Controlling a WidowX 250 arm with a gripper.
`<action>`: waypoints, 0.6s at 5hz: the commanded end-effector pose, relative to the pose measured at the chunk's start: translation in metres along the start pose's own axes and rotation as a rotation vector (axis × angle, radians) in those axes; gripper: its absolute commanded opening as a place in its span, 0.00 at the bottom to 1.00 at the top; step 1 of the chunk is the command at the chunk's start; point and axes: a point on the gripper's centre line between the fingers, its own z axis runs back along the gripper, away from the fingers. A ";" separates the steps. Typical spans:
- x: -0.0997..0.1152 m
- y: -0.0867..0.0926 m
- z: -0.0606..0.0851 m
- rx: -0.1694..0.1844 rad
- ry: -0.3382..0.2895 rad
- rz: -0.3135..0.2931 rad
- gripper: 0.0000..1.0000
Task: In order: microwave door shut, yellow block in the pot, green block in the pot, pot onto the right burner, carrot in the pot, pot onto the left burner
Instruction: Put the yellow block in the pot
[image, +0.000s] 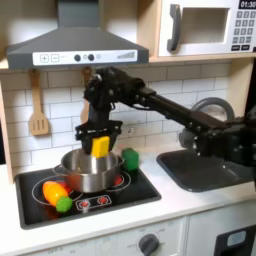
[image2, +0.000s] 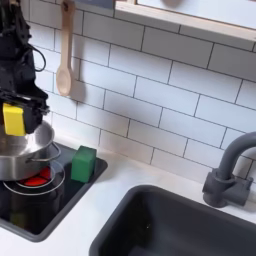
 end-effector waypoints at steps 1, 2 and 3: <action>0.005 -0.001 -0.017 -0.023 0.035 0.009 1.00; 0.003 0.004 -0.015 -0.010 0.032 0.017 1.00; 0.005 -0.002 -0.009 -0.038 0.014 0.027 1.00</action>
